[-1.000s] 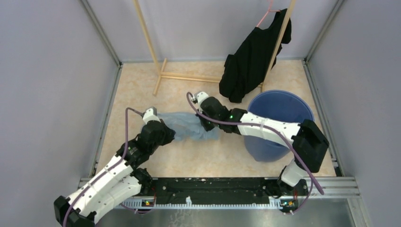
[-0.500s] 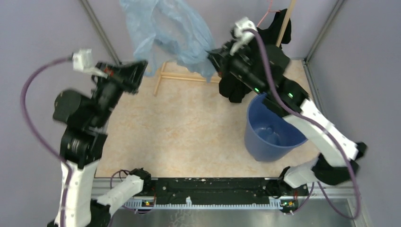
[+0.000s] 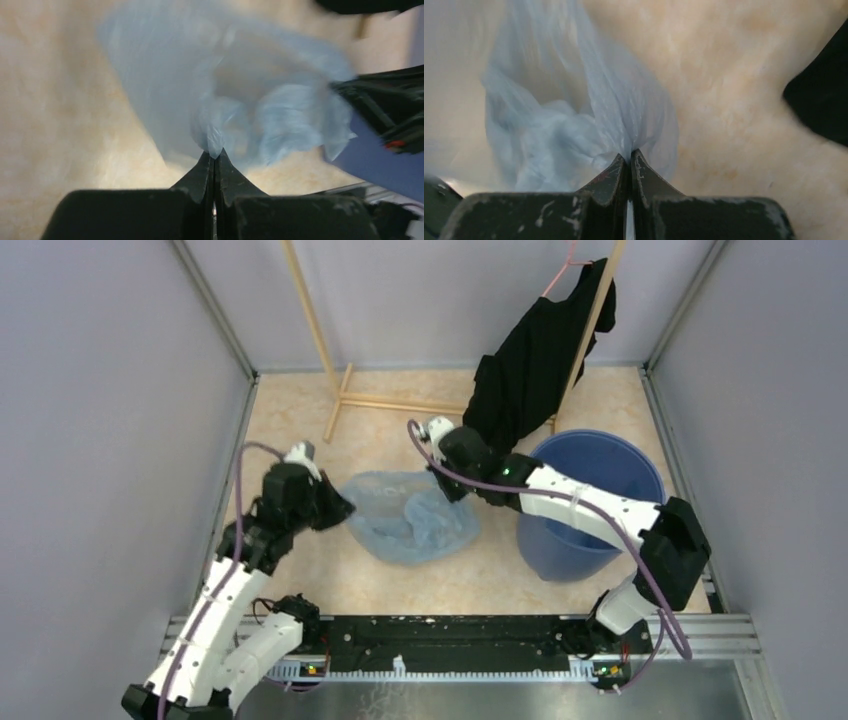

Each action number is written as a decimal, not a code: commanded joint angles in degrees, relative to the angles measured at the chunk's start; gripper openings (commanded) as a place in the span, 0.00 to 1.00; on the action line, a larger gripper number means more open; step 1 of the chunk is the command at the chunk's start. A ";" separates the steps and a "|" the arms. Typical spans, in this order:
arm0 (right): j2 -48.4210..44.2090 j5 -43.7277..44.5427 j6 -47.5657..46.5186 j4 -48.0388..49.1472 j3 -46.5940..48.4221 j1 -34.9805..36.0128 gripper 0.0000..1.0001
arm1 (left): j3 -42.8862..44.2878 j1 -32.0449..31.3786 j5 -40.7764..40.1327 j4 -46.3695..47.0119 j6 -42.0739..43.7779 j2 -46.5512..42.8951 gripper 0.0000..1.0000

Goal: Put the trash bags into the trash bin

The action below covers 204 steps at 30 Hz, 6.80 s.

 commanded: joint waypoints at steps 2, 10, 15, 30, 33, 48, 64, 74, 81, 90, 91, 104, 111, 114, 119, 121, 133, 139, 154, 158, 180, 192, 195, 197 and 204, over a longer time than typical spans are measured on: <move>-7.27 3.26 -6.56 -4.02 31.18 0.99 0.03 | 42.11 0.10 -0.37 -1.56 8.96 12.03 0.00; -18.33 1.41 -4.56 13.46 9.11 1.36 0.03 | 26.47 0.08 -4.46 7.36 4.92 0.34 0.00; -12.27 -3.78 4.76 14.25 -5.07 1.28 0.00 | 4.32 0.08 -3.07 2.60 -2.32 -6.45 0.00; -18.37 -9.15 -4.43 10.00 32.88 2.46 0.00 | 64.36 0.11 4.80 8.49 11.81 12.23 0.00; -24.53 -11.34 -4.42 18.98 24.63 2.51 0.00 | 52.56 0.09 4.22 17.84 11.09 5.27 0.00; -15.29 -2.91 3.49 14.68 -4.01 2.51 0.00 | 10.40 0.09 -7.83 5.48 1.66 -7.69 0.00; -23.00 -7.31 -8.04 22.33 21.45 2.46 0.00 | 44.84 0.09 1.87 28.19 15.40 5.37 0.00; -19.28 0.16 -0.73 17.47 -5.76 2.35 0.00 | 11.07 0.10 -15.36 2.15 4.48 -8.85 0.00; -14.48 -0.17 0.35 12.73 0.49 1.88 0.00 | 15.93 0.09 -17.80 2.75 6.73 -10.70 0.00; -9.17 -1.27 -10.23 11.13 34.91 1.61 0.00 | 51.25 0.14 -1.39 22.82 20.89 7.31 0.00; -9.78 -4.73 -10.74 12.54 36.20 1.65 0.00 | 52.10 0.14 0.94 25.80 21.52 7.31 0.00; -17.26 -3.35 -10.71 30.66 -3.74 2.31 0.00 | 10.26 0.10 -16.03 17.00 4.07 -11.43 0.00; -6.07 -7.35 4.87 20.44 -8.55 2.21 0.00 | -6.37 0.11 -12.65 9.95 -11.52 -17.30 0.00; -7.66 -6.74 2.94 18.83 0.09 0.43 0.00 | 0.92 0.09 -15.11 16.68 -4.25 -13.52 0.00; -7.45 -12.46 -1.56 10.22 26.25 -0.29 0.00 | 34.37 0.13 -4.11 18.80 9.30 3.98 0.00; -10.40 -15.61 -1.20 13.50 27.21 0.35 0.00 | 43.17 0.10 2.71 18.93 11.47 6.72 0.00; -18.35 -16.29 2.82 17.92 12.68 0.41 0.00 | 22.82 0.09 2.17 26.06 8.63 -6.98 0.00; -16.10 -19.99 6.45 19.64 10.19 0.40 0.00 | 20.55 0.09 11.54 26.62 7.11 -6.37 0.00; -10.57 -31.33 16.76 30.30 -2.19 0.50 0.00 | 3.04 0.09 18.72 28.25 -7.17 -4.67 0.05; -10.68 -30.81 17.22 30.98 -6.30 0.49 0.00 | -0.98 0.12 19.56 28.74 -8.62 -6.13 0.10; -9.98 -33.59 18.13 31.93 -8.13 1.48 0.00 | 0.17 -0.30 21.43 26.59 -9.51 2.82 0.82; -10.94 -27.70 14.36 27.31 -7.58 3.30 0.00 | 1.46 -1.11 20.22 27.97 -8.43 3.81 0.72; -12.80 -24.22 13.37 25.38 -8.16 3.27 0.00 | 3.94 -1.10 17.57 22.44 -4.17 2.63 0.78; -14.55 -20.61 13.23 23.88 -9.00 3.30 0.00 | 5.46 -1.11 16.73 18.23 -1.14 1.40 0.85; -19.98 -4.42 17.11 17.60 -10.43 1.62 0.00 | 7.00 -1.67 28.34 12.95 4.72 0.16 0.83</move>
